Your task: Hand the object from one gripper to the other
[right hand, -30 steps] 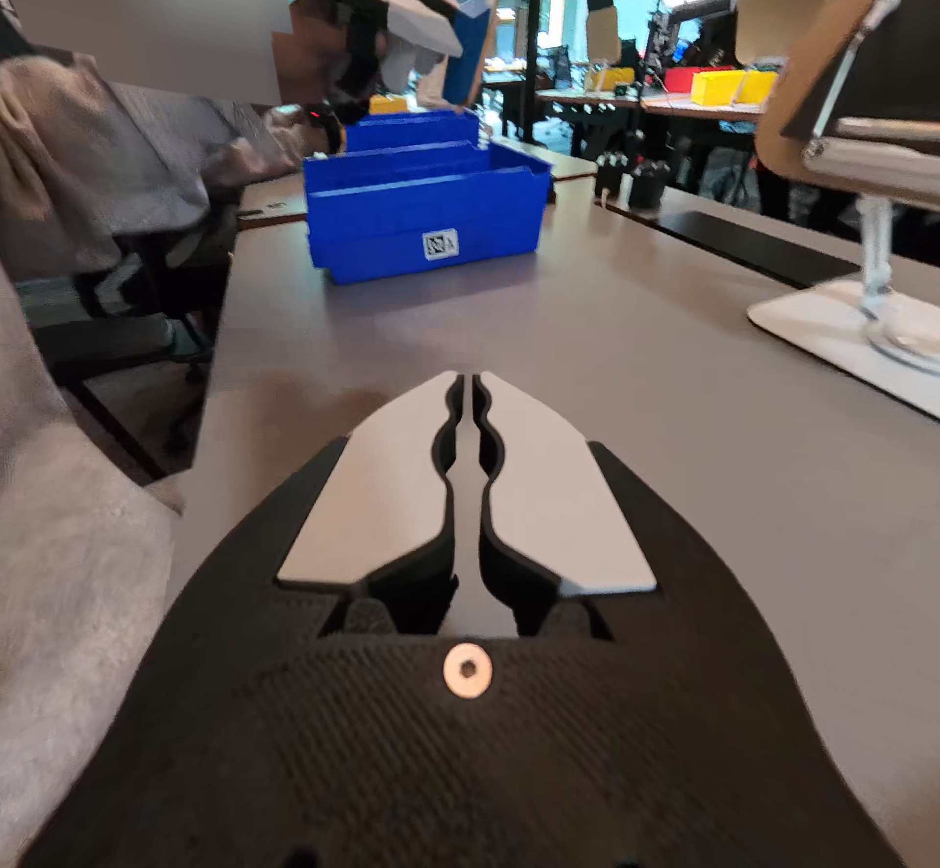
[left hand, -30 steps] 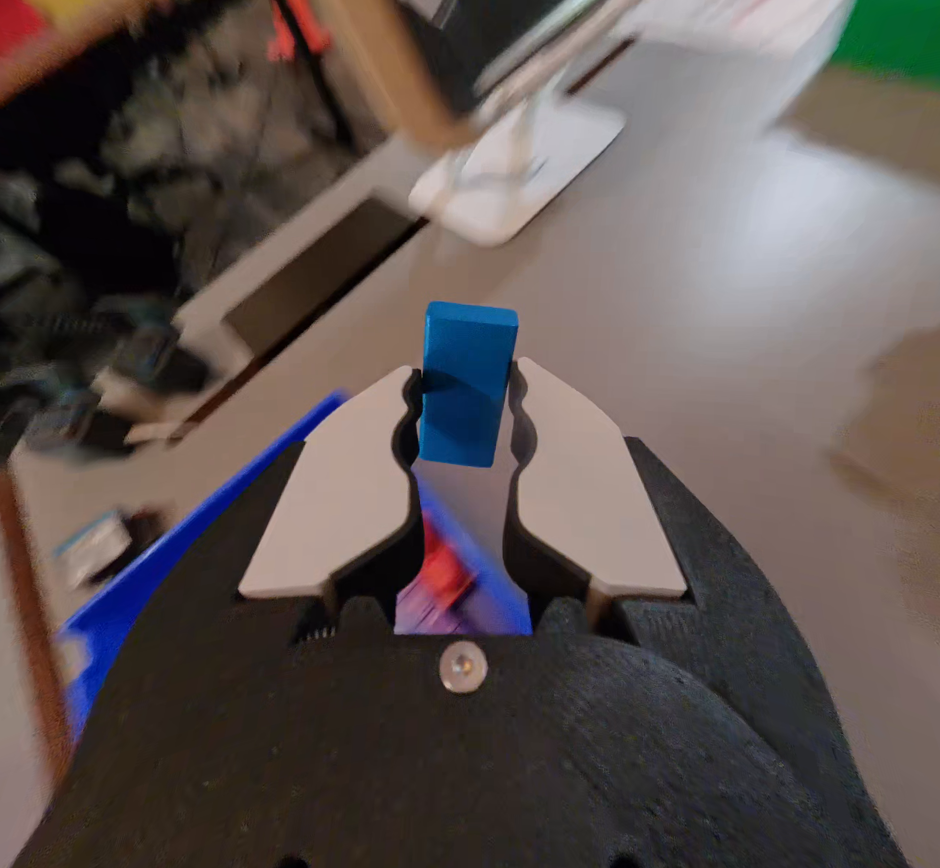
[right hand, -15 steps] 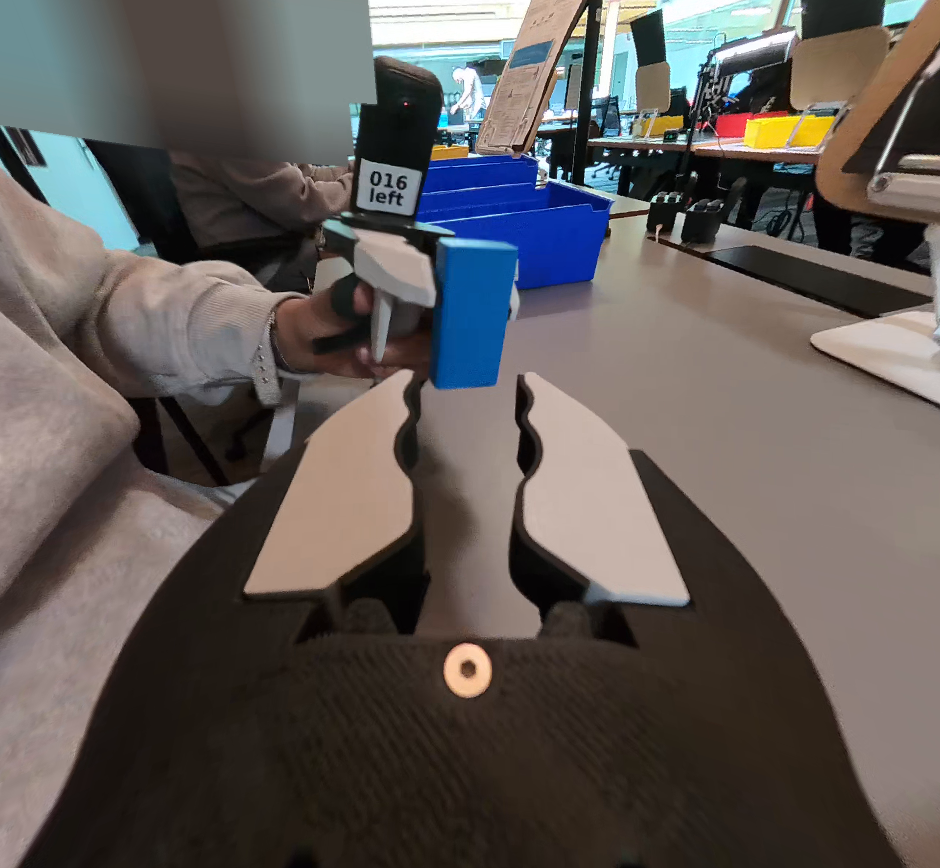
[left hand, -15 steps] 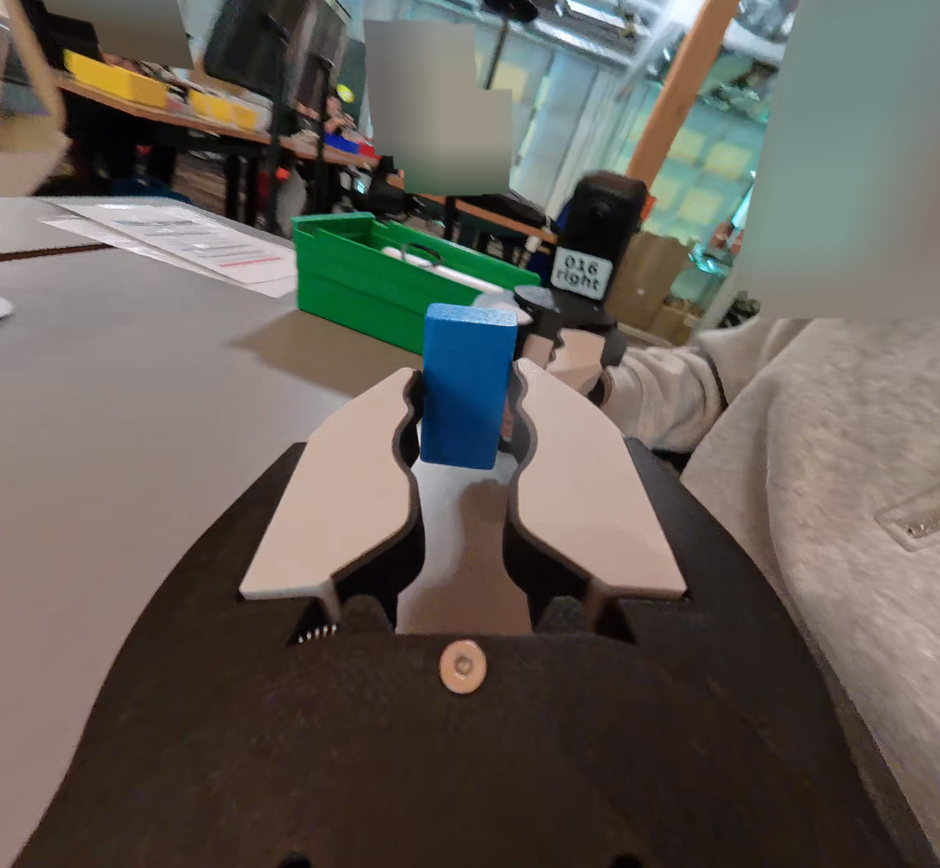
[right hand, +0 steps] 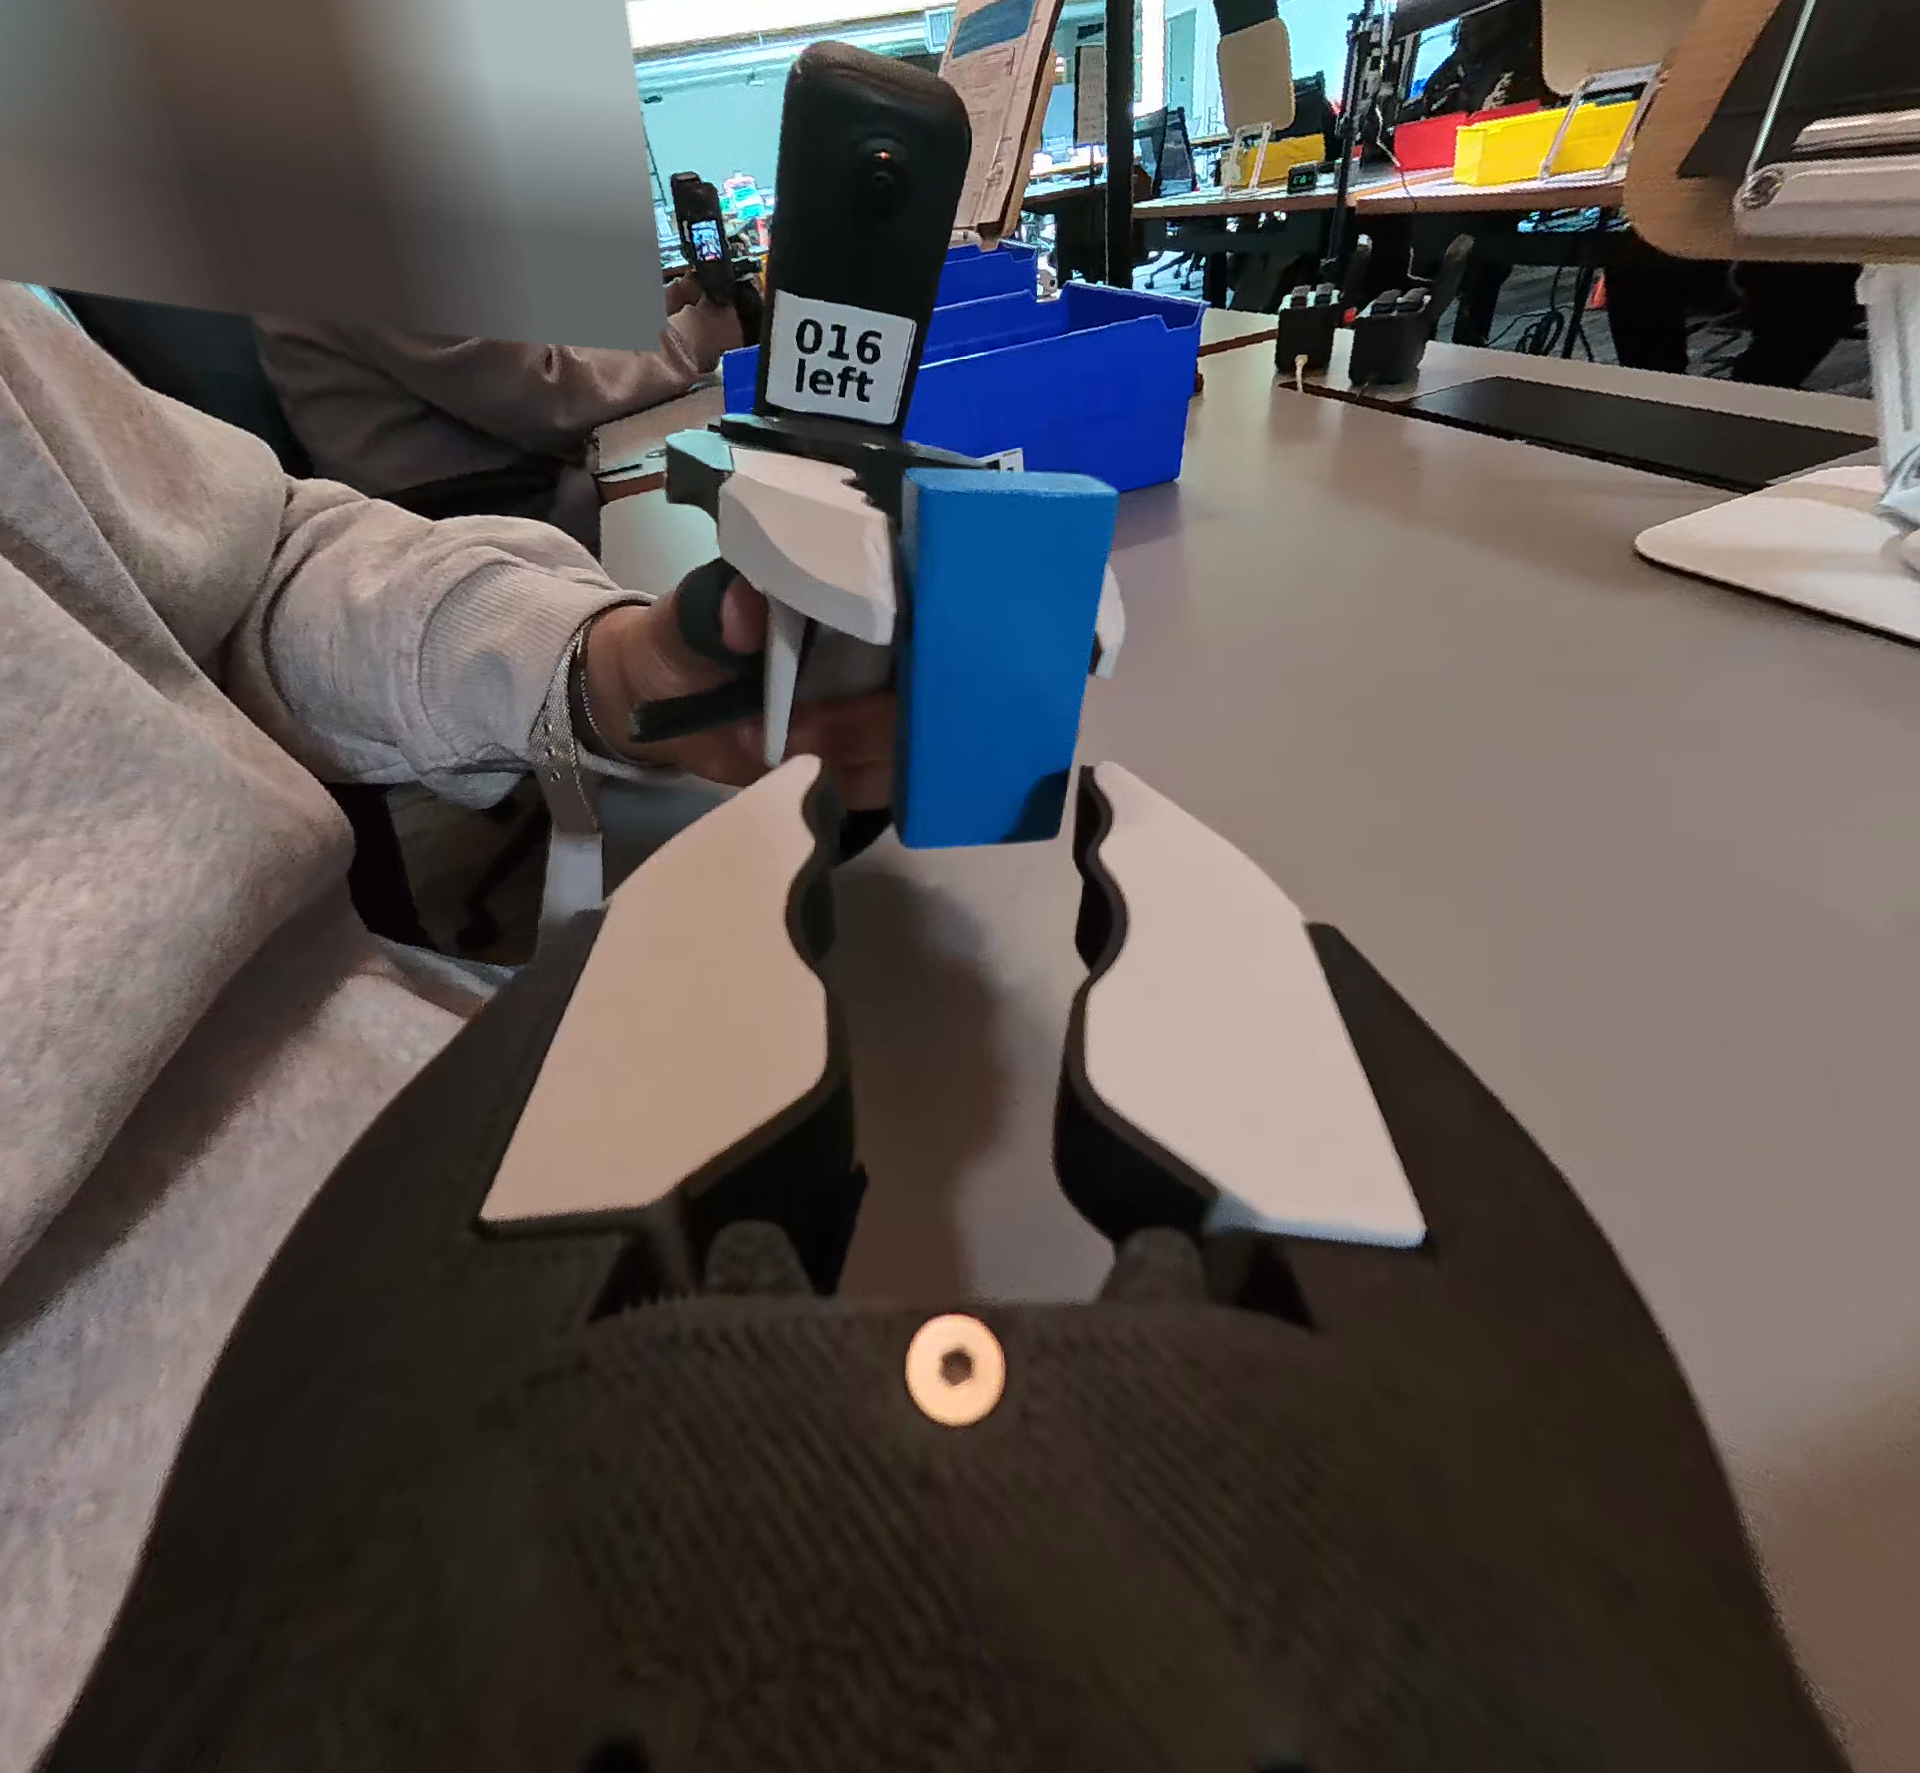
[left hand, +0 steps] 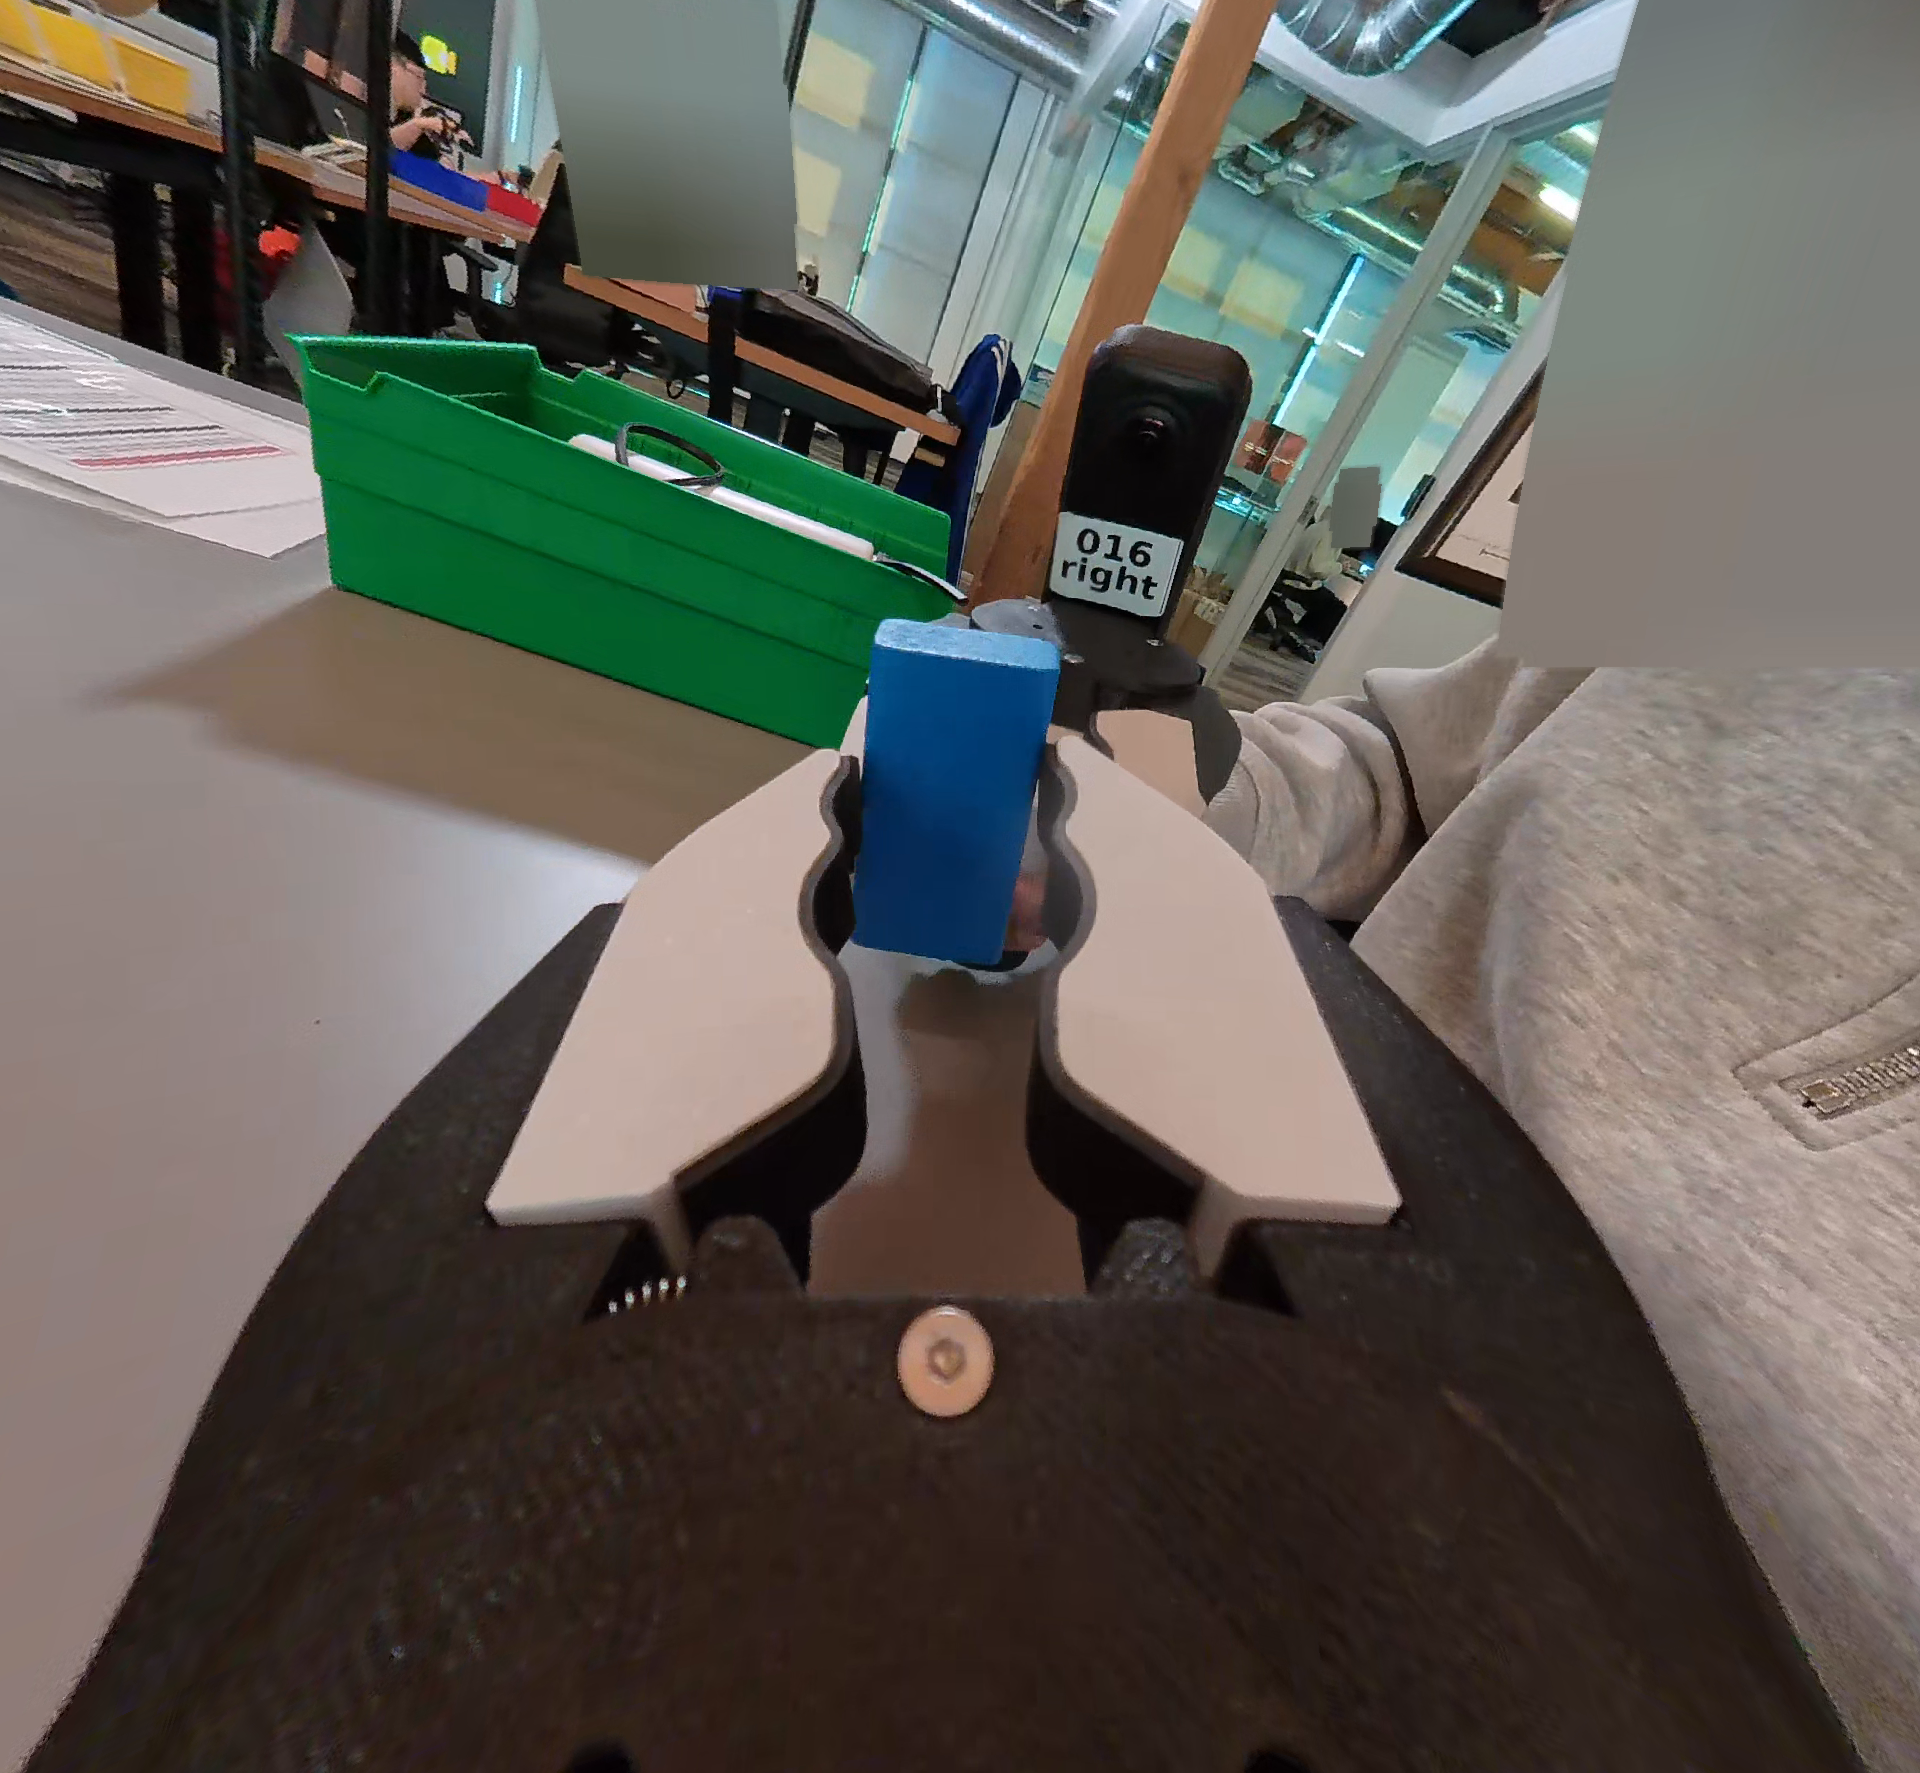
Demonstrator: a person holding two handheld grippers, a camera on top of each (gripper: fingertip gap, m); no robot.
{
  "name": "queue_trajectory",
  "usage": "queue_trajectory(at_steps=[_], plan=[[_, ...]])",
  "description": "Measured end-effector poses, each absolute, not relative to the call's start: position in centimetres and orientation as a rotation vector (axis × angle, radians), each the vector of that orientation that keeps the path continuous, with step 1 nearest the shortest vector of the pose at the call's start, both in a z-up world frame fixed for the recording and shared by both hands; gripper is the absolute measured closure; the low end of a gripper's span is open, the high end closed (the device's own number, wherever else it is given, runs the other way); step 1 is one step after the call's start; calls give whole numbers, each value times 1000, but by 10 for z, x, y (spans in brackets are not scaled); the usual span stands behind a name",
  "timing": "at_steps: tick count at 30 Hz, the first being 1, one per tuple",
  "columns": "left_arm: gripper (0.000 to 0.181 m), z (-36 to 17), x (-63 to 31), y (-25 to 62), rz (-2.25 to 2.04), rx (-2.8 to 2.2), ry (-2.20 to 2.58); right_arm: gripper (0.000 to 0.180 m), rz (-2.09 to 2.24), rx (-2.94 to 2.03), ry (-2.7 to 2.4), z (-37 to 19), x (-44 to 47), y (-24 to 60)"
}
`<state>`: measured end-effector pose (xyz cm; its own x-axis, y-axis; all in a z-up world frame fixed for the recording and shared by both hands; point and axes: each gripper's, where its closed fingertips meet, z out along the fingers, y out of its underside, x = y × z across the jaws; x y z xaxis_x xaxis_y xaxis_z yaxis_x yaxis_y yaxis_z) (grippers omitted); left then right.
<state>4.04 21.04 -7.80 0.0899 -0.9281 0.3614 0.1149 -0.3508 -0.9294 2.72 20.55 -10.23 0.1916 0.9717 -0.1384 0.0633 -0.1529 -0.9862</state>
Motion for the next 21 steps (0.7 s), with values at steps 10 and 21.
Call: queue_trajectory(at_steps=[10,21], plan=[[148,-69,39,204,-1468,-1389,834,146,1213,-1451,-1067,-104,19,203],[114,-91,36,220,-1515,-1578,745,146,743,-1512,-1188,-123,46,238]])
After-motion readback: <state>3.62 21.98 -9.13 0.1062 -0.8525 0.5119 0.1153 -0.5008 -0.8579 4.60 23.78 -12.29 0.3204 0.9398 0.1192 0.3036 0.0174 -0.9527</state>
